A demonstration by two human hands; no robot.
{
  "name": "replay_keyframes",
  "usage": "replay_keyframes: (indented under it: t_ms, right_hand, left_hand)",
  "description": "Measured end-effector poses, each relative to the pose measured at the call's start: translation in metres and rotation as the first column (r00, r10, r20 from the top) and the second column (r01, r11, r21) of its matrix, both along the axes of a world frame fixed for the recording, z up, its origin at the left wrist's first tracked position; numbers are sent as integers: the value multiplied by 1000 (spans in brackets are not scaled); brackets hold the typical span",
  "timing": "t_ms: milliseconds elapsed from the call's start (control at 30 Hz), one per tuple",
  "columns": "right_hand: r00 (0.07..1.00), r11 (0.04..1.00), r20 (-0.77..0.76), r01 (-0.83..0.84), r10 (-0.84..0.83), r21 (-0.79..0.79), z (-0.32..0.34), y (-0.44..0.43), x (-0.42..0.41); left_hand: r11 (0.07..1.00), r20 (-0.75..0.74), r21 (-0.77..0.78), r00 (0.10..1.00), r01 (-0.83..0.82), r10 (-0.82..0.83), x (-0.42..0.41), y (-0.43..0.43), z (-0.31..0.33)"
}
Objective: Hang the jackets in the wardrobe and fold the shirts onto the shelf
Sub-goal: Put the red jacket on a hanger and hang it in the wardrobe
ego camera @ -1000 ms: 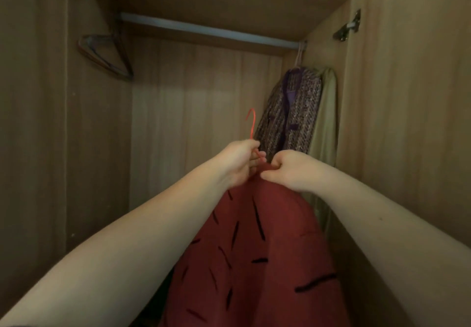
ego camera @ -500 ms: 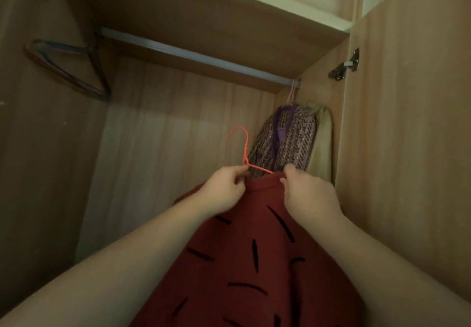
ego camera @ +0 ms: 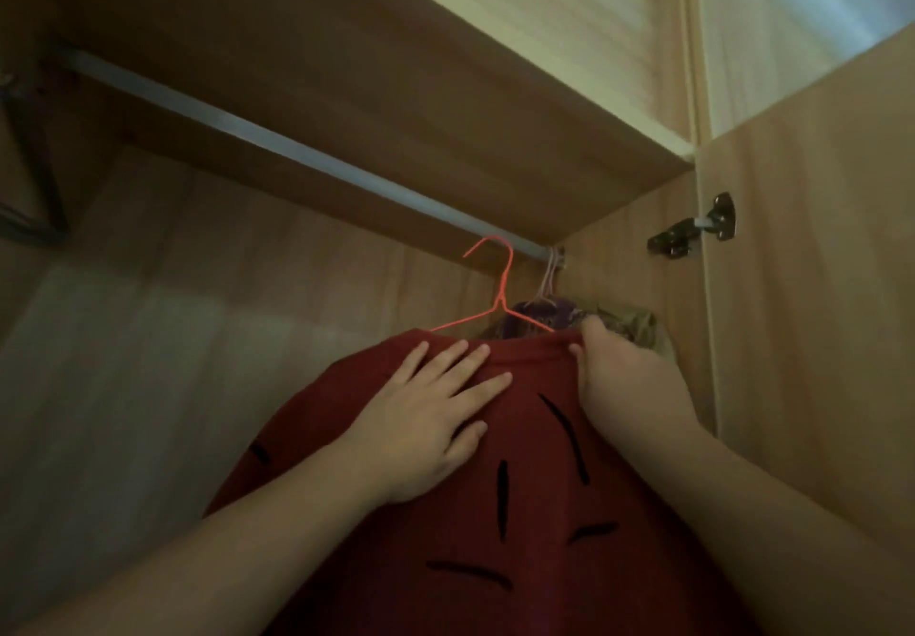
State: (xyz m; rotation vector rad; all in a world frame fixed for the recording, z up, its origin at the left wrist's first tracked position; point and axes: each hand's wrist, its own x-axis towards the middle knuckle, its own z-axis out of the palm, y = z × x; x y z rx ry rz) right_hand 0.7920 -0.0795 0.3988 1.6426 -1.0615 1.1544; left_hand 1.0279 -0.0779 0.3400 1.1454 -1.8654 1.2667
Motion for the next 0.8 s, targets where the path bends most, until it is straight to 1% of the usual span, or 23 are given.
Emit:
replay_keyframes:
  t_ms: [100,233,367,500,567,633,733,800]
  right_hand:
    - [996,996,36,81,-82,33,28,-24,13]
    - [990,990,22,136,-137,44,66,-51,29]
    - [975,977,68,211,-212,20,104,-75,35]
    - [956,963,119,268,-270,29,132,-94,38]
    - [947,957,136,284,-290,61,141,-104,42]
    - [934,943,132,322,-332,88,143,-116,43]
    - [910,915,112,386,-399,119,139,-130,40]
    - [889,891,95,435,-447,128,132,-134,37]
  left_hand:
    - [999,10,-29,1000,15,-15,12,-46,23]
    - [995,3,-78,998,64,-64,25,-104,62]
    - [983,-34,-110,988,149,-153,22,-138,102]
    - [983,-49,-96,986,157,-162,21,-165,140]
    - [990,-60,-57,989,131,-134,20,-181,153]
    - [992,-73,22,990,121,-119,15,-197,158]
    - [976,-134,124,978,177,-160,2,-217,148]
    - [966,-170,143,967,215,-190,-8,-229,134]
